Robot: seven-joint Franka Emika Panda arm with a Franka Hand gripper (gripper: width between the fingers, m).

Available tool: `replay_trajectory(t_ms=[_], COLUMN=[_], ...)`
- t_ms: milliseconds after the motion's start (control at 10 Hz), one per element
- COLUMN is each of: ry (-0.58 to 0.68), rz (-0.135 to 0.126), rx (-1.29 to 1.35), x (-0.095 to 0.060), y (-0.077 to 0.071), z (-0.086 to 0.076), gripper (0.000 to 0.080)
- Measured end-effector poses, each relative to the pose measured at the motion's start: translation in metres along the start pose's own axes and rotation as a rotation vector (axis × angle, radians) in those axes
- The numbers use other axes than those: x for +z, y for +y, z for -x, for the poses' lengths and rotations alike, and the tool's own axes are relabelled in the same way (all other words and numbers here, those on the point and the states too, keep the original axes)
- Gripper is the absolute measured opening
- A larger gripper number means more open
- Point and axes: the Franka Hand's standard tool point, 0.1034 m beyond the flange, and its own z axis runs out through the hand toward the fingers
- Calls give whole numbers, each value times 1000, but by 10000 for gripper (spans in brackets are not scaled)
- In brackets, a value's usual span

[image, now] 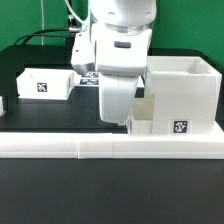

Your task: Assemble drawer

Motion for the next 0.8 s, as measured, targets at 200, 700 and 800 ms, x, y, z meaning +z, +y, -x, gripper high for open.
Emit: replay_trajectory(t_ms=[200,700,800], ry=[2,-24,-20], rz=[-32,-80,-73], rx=[-3,39,7], x=[3,-5,-4], y=[-3,-9,-6], z=[-13,-22,-15], gripper=[649,649,649])
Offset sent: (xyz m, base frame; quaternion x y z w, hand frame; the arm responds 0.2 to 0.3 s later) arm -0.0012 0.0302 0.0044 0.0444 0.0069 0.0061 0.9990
